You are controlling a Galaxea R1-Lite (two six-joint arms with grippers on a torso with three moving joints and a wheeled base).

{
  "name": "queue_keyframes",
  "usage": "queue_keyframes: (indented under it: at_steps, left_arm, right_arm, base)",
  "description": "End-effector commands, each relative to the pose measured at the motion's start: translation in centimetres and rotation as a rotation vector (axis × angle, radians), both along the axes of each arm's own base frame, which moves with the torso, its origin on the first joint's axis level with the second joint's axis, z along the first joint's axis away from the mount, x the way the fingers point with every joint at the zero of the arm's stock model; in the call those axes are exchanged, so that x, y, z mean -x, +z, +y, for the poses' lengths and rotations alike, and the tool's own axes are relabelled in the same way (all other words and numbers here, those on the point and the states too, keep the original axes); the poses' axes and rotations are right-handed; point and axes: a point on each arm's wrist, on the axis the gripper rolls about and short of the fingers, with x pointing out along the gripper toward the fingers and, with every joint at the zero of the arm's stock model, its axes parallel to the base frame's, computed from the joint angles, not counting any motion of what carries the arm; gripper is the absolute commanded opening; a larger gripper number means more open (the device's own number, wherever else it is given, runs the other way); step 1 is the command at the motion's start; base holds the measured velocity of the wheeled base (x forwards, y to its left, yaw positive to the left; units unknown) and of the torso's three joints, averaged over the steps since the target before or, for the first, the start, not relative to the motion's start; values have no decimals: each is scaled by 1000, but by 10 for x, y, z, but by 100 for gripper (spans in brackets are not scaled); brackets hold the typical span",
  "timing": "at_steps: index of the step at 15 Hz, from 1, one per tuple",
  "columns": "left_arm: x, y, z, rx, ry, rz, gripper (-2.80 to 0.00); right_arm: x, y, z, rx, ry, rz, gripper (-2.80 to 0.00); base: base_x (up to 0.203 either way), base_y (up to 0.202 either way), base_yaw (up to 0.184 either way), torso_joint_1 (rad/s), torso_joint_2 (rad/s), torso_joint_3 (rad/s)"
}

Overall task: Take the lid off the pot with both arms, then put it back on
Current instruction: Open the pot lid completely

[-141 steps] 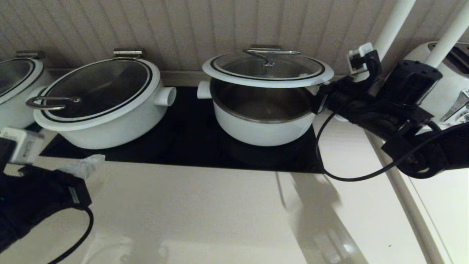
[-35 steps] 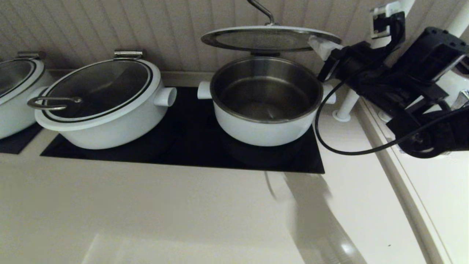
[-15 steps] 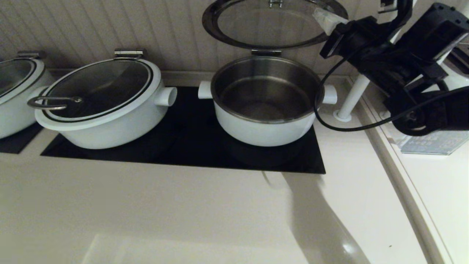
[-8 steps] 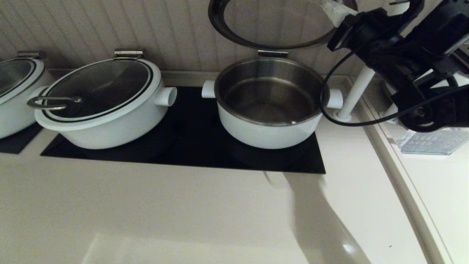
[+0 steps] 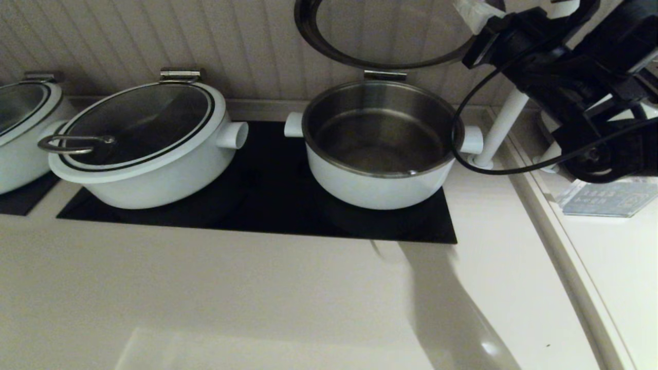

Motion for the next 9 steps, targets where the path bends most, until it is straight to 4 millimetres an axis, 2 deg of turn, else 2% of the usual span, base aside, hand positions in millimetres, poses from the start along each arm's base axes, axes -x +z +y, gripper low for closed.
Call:
queue_keyframes:
  at_steps: [1,6,9]
  left_arm:
    - [0,0,0,0,0,0,-280]
    - [0,0,0,0,0,0,-280]
    - [0,0,0,0,-3,0,-280]
  right_arm:
    - [2,1,0,1,4,-8,-280]
    - [1,-2,-2,4,-5,11,-280]
    - [-5,-10,-7,15,-26,58,-280]
  base:
    - [0,0,0,0,0,0]
    - [0,0,0,0,0,0]
    - [0,0,0,0,0,0]
